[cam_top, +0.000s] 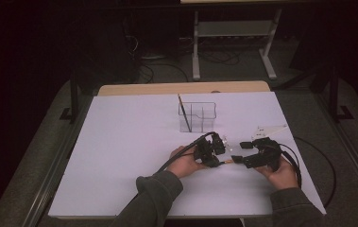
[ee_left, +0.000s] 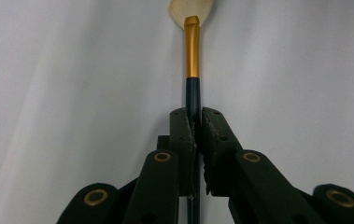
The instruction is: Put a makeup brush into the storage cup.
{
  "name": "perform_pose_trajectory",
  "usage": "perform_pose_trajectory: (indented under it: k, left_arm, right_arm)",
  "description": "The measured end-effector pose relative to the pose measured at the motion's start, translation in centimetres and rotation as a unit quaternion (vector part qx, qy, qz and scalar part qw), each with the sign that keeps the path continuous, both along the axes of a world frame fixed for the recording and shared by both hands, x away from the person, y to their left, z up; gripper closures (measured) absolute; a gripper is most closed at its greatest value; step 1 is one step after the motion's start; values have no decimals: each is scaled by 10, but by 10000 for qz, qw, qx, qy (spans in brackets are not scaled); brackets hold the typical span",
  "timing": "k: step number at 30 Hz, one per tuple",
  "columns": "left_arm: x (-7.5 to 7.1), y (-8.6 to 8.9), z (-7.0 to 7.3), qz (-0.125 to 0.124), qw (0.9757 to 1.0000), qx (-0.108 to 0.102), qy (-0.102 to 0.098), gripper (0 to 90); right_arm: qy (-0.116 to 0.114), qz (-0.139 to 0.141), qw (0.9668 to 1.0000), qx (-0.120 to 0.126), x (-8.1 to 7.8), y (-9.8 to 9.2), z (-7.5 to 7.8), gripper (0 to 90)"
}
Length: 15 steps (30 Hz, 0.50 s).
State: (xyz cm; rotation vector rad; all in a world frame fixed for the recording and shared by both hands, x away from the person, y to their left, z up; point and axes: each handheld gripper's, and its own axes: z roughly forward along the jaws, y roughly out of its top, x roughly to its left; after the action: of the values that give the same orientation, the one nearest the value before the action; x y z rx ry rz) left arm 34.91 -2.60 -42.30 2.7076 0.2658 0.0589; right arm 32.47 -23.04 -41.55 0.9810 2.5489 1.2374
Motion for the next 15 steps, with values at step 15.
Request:
perform_pose_trajectory:
  k: [15]
  left_arm:
    - [2, 21, 8, 178, 9996, -181, 92, 836]
  right_arm:
    - [-2, 90, 10000, 22, -3, 8, 3, 299]
